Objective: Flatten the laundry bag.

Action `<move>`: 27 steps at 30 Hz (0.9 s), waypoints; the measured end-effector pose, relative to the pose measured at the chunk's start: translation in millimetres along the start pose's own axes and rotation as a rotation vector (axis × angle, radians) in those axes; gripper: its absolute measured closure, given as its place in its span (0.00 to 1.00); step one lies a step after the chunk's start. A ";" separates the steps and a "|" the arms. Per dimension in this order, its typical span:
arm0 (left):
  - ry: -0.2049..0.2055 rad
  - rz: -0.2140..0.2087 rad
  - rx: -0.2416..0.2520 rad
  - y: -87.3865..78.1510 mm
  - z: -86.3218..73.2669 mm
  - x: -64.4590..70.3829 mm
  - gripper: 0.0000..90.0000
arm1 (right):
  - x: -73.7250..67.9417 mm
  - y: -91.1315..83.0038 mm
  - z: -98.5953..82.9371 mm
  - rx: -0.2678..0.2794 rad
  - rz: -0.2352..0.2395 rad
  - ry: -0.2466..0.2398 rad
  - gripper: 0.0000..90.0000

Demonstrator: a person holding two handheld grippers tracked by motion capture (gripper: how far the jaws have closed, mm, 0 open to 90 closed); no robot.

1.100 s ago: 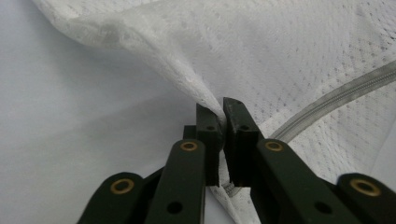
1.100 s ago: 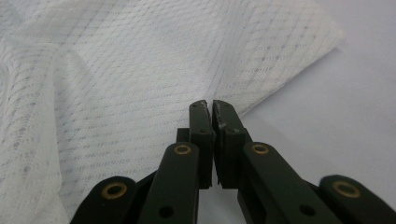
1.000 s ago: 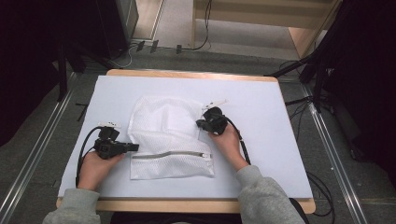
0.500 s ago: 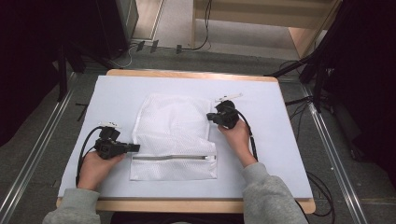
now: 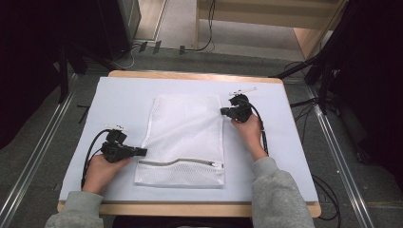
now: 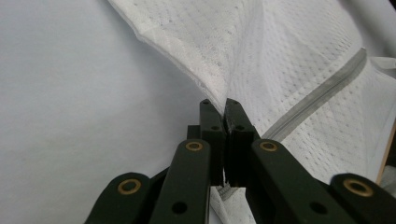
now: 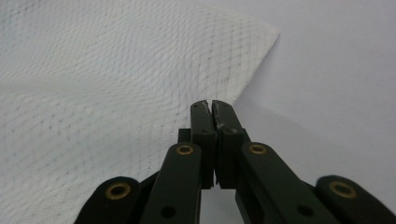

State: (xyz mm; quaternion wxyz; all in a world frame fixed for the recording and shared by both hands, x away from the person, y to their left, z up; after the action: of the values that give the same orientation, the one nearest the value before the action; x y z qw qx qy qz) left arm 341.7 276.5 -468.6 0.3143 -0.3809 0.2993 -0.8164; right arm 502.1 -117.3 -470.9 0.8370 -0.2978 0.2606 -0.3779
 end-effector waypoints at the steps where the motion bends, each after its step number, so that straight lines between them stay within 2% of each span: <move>1: 0.005 -0.007 -0.009 1.6 0.3 0.5 0.99 | 0.0 0.0 0.0 0.000 0.000 0.000 1.00; 2: 0.010 -0.006 -0.017 3.5 0.2 1.7 0.99 | 2.5 2.6 0.5 0.014 -0.010 0.009 1.00; 5: 0.019 -0.018 -0.025 6.1 0.1 4.0 0.94 | 2.7 6.7 -0.7 0.003 -0.014 0.013 1.00; 6: 0.028 -0.020 -0.010 2.6 1.3 4.1 0.85 | 0.4 8.2 -1.5 -0.009 -0.015 0.002 0.99; 7: 0.028 -0.020 -0.010 2.6 1.3 4.1 0.81 | 0.4 8.2 -1.5 -0.009 -0.015 0.002 0.99; 8: 0.027 -0.011 0.002 -0.1 2.4 4.2 0.81 | -0.4 7.6 -1.6 -0.010 -0.010 0.000 0.97; 9: 0.031 -0.002 0.017 -2.9 3.8 4.0 0.75 | -2.0 4.9 -1.1 -0.002 0.001 -0.002 0.92; 10: 0.038 0.009 0.031 -6.3 5.6 3.9 0.75 | -2.0 4.9 -1.1 -0.002 0.001 -0.002 0.92; 11: 0.039 0.018 0.060 -12.3 10.2 3.5 0.70 | -3.8 1.1 -1.0 -0.006 0.003 -0.008 0.85; 13: 0.042 0.030 0.075 -15.1 12.9 3.6 0.66 | -5.7 -2.6 -1.3 -0.008 0.005 -0.004 0.82; 15: 0.054 0.061 0.095 -18.2 19.4 3.1 0.65 | -8.3 -6.6 -2.7 -0.011 0.007 -0.016 0.80; 18: 0.037 0.081 0.108 -16.7 30.1 -1.4 0.64 | -14.0 -13.9 -8.0 0.003 0.005 -0.038 0.77; 21: 0.038 0.103 0.099 -10.1 40.1 -5.3 0.64 | -18.3 -19.3 -12.8 0.005 0.014 -0.046 0.76; 22: 0.045 0.116 0.095 -4.6 47.9 -8.6 0.64 | -22.7 -25.2 -17.9 0.004 0.020 -0.056 0.75; 23: 0.045 0.116 0.095 -4.6 47.9 -8.6 0.64 | -22.7 -25.2 -17.9 0.004 0.020 -0.056 0.75; 27: 0.045 0.182 0.076 8.3 62.6 -20.1 0.62 | -31.8 -37.9 -31.8 0.004 0.037 -0.068 0.72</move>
State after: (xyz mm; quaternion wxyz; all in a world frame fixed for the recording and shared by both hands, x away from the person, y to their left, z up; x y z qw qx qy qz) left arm 405.1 270.6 -450.1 0.3948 -0.3216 0.3084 -0.8035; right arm 444.6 -122.2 -459.7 0.8528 -0.3038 0.2368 -0.3526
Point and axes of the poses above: each handheld gripper's, and its own axes: y roughly forward along the jaws, z roughly out of its top, x roughly to its right, the point moved 2 cm from there along y, roughly forward along the jaws, and after that the axes turned 2 degrees about z, right-handed, at the moved point
